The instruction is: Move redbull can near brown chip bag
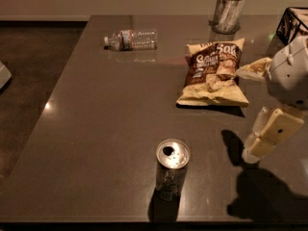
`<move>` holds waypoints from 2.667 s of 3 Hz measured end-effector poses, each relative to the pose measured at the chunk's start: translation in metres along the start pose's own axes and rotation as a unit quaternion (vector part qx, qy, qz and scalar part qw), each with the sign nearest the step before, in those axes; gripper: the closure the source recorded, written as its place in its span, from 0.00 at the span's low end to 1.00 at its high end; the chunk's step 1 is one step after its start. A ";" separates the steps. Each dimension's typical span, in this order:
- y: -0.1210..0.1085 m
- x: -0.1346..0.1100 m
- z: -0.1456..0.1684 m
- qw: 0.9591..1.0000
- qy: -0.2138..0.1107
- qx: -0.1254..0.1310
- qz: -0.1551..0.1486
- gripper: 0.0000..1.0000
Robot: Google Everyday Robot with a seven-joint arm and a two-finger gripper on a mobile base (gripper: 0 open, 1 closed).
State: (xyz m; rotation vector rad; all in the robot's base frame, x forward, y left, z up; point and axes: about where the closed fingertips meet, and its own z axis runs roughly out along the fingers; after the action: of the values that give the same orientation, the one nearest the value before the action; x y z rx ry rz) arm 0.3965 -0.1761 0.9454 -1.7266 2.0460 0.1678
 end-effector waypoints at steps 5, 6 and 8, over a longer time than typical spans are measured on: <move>0.091 -0.098 0.062 0.971 -0.203 -0.118 -0.050 0.12; 0.092 -0.100 0.067 0.970 -0.207 -0.121 -0.036 0.31; 0.085 -0.108 0.048 0.968 -0.225 -0.110 -0.030 0.77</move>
Offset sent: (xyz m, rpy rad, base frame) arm -0.0553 0.1031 -0.0500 0.3550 0.0717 0.2791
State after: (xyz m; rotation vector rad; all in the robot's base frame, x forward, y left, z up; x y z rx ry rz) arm 0.3396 -0.0432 0.9310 -1.6817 1.6870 0.7233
